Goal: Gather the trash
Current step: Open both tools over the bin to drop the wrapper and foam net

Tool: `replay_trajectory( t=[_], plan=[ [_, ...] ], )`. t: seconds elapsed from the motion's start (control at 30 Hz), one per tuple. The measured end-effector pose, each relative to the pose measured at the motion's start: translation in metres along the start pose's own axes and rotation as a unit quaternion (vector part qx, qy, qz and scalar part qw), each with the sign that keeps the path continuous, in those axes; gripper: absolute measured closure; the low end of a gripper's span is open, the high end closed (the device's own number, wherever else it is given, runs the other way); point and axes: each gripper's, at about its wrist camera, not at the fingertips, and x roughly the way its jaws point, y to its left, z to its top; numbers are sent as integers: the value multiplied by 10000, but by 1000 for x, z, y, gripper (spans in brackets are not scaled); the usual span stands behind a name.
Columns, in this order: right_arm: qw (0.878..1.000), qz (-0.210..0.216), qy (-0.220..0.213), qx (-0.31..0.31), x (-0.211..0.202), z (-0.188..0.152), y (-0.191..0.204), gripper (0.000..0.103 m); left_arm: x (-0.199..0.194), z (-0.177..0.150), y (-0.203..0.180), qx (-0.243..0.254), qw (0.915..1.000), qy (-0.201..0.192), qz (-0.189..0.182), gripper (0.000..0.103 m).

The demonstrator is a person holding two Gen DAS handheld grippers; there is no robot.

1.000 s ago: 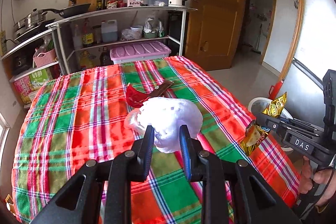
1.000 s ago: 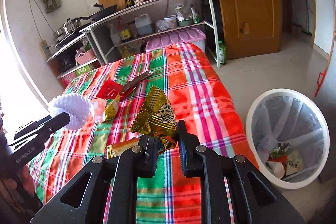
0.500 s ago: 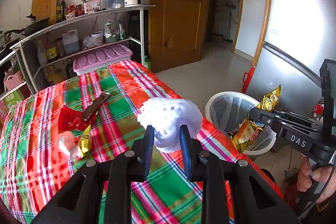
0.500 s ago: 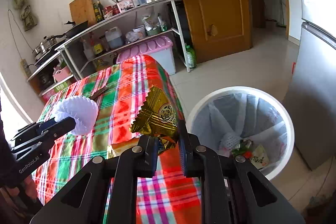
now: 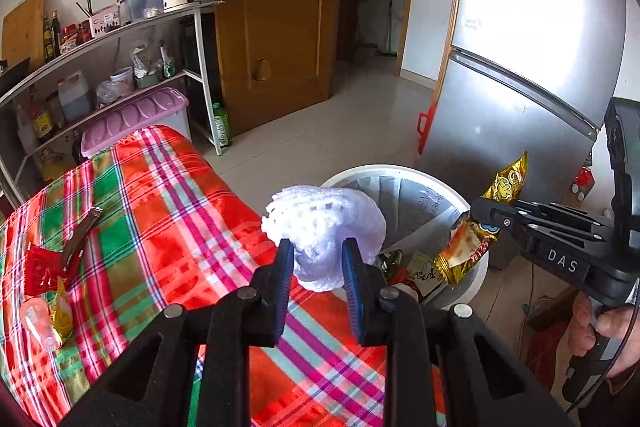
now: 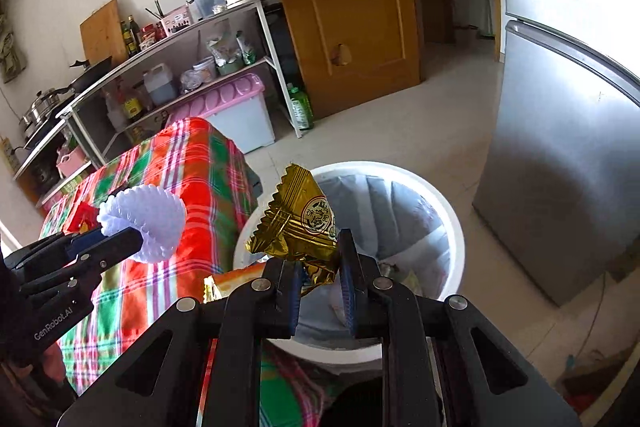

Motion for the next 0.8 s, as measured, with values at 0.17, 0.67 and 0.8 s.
replay_trajectory(
  t=[0.17,0.67,0.8],
  plan=[
    [9995,-211,216,56,16,-3,-21,86,23,4,-14,124,9996,211,-110,77],
    [9945,-568,872,-122,71,-9,-43,84,59,1,-28,77,9983,559,-105,77],
    [9936,-575,962,-110,75,-11,-44,76,58,1,-28,66,9985,536,-79,69]
  ],
)
